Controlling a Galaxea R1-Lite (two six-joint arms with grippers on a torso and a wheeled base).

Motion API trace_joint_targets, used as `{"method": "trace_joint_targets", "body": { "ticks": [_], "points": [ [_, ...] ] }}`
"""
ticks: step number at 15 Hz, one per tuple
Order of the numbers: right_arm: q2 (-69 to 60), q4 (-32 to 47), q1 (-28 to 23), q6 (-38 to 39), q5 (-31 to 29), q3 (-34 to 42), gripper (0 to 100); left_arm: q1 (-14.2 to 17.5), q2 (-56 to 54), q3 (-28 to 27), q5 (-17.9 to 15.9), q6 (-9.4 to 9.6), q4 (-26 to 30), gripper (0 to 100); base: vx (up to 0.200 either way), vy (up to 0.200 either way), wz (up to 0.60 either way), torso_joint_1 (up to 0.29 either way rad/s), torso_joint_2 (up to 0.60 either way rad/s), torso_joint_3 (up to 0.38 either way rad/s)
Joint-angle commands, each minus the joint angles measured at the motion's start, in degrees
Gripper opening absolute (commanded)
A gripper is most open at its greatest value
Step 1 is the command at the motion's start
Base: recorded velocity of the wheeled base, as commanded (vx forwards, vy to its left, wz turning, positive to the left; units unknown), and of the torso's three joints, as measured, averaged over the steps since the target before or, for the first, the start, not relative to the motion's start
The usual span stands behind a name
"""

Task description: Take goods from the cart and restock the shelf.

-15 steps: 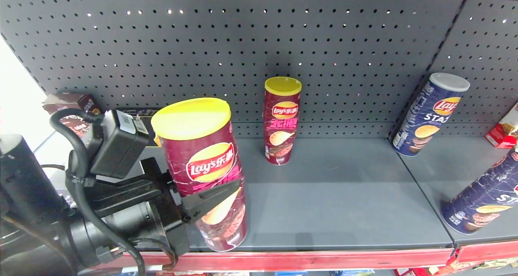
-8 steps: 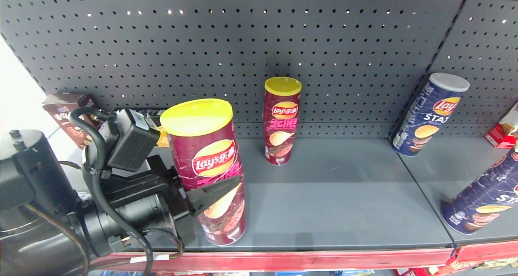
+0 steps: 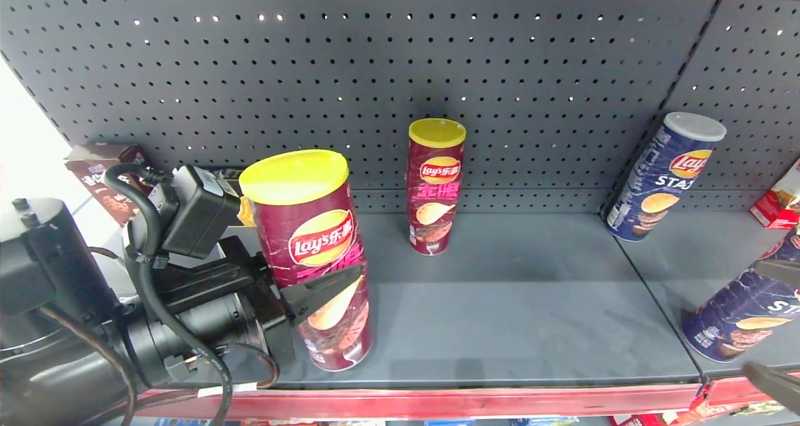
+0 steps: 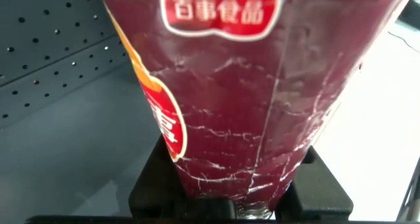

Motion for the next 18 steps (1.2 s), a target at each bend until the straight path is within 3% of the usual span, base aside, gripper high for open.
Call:
{"method": "trace_joint_targets", "body": {
  "ticks": [1, 6, 10, 15, 16, 18],
  "points": [
    [13.41, -4.49, 5.26, 0.25, -3.33, -1.78, 100, 0.00, -0.24, 0.30, 0.01, 0.00, 0.02, 0, 0.000, 0.000, 0.00, 0.000, 0.00, 0.000],
    [25.89, -9.94, 7.46, 0.42, -3.33, -7.93, 100, 0.00, -0.24, 0.47, 0.01, 0.00, 0.02, 0, 0.000, 0.000, 0.00, 0.000, 0.00, 0.000],
    [40.04, -13.63, 5.09, 0.60, -3.07, -17.68, 100, 0.09, -1.73, 3.73, 0.10, -0.09, 0.11, 0, 0.000, 0.000, 0.00, 0.000, 0.00, 0.000],
    [51.82, -22.24, -0.80, 0.34, 7.30, -27.53, 100, 0.27, -3.49, 4.34, 0.10, -2.02, 0.02, 0, 0.000, 0.000, 0.00, 0.000, 0.00, 0.000],
    [54.37, -23.83, -2.30, -0.02, 12.75, -29.72, 100, 1.41, -3.40, 4.08, -0.08, -2.20, -0.06, 0, 0.000, 0.000, 0.00, 0.000, 0.00, 0.000],
    [57.44, -28.31, -3.79, -1.25, 17.76, -31.22, 100, 1.67, -3.31, 3.64, -0.16, -2.29, -0.06, 0, 0.000, 0.000, 0.00, 0.000, 0.00, 0.000]
  ]
}}
